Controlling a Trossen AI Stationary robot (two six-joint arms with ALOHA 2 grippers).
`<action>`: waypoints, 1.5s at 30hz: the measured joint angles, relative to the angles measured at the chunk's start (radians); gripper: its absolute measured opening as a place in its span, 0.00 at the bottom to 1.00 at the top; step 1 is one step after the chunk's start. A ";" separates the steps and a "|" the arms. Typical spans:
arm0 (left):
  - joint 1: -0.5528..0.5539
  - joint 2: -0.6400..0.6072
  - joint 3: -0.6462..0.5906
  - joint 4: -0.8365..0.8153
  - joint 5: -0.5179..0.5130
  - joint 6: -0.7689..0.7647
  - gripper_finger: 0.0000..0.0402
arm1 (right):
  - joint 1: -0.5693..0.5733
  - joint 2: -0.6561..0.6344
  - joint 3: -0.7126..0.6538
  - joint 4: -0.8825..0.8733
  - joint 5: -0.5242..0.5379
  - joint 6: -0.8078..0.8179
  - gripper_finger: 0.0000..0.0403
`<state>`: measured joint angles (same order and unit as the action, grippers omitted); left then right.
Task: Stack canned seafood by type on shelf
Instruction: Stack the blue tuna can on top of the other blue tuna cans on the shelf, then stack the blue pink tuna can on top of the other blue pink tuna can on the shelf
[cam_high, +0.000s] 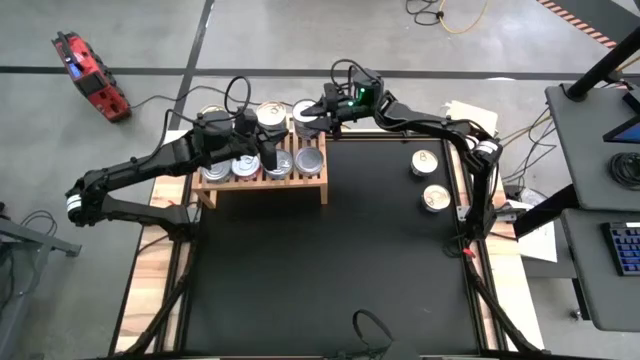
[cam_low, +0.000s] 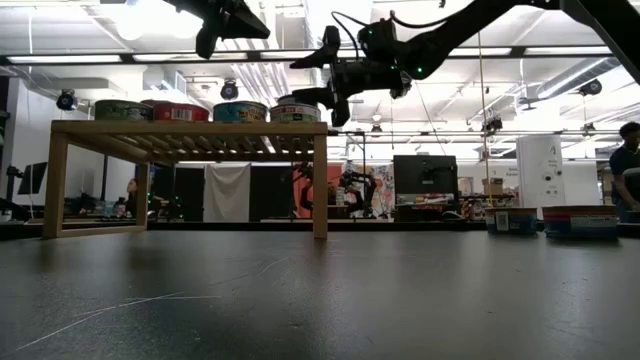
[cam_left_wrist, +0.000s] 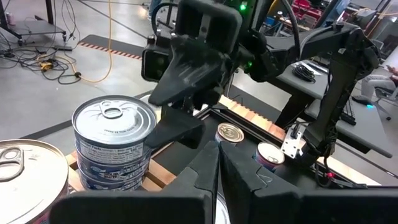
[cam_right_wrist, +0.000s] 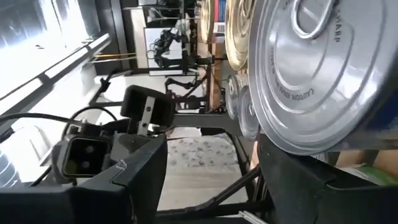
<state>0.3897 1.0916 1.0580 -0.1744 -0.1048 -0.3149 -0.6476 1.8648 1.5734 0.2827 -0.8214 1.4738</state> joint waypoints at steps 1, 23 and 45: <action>0.000 0.000 0.000 0.000 0.001 0.000 0.00 | 0.001 0.000 0.001 0.000 -0.006 0.000 0.59; 0.000 0.000 0.000 -0.006 0.019 0.010 0.00 | 0.003 -0.178 0.011 -0.093 -0.259 -0.225 0.58; 0.000 0.000 0.000 0.002 0.013 -0.012 0.00 | -0.023 -0.414 -0.027 -1.684 0.925 -0.900 0.29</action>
<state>0.3900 1.0915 1.0581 -0.1725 -0.0917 -0.3265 -0.6710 1.4511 1.5461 -1.4011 0.1037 0.5739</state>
